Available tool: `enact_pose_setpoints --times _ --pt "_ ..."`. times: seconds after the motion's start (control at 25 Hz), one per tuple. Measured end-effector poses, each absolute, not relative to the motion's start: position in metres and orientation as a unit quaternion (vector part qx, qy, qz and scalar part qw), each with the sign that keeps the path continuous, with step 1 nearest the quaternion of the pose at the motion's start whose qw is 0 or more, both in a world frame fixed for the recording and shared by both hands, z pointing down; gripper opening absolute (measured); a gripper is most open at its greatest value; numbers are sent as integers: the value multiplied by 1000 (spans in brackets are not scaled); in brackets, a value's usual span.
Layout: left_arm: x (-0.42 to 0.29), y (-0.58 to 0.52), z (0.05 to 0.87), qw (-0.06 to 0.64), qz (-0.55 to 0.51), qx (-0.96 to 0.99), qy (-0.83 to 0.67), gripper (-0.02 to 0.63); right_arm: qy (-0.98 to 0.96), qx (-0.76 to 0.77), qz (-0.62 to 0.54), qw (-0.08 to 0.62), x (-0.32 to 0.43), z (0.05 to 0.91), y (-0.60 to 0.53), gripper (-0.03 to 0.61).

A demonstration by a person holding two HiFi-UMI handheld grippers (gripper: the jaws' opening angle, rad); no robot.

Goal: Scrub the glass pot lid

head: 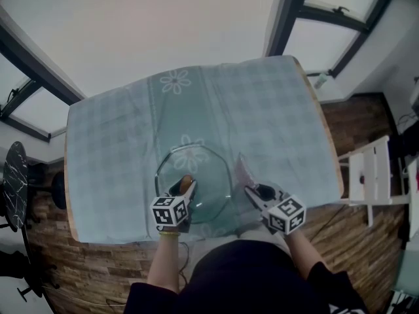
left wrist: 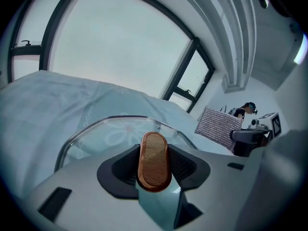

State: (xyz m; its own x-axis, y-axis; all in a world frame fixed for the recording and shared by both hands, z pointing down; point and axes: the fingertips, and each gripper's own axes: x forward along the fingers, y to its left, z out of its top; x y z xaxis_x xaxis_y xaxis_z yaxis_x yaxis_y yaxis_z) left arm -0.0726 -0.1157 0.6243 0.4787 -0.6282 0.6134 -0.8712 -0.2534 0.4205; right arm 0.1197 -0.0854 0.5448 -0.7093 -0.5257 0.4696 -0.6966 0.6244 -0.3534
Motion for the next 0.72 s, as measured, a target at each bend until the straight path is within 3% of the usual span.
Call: enact_pose_setpoints --times 0.72 --pt "-62 -119 645 368 211 757 -498 170 -892 330 266 159 112 538 -89 75"
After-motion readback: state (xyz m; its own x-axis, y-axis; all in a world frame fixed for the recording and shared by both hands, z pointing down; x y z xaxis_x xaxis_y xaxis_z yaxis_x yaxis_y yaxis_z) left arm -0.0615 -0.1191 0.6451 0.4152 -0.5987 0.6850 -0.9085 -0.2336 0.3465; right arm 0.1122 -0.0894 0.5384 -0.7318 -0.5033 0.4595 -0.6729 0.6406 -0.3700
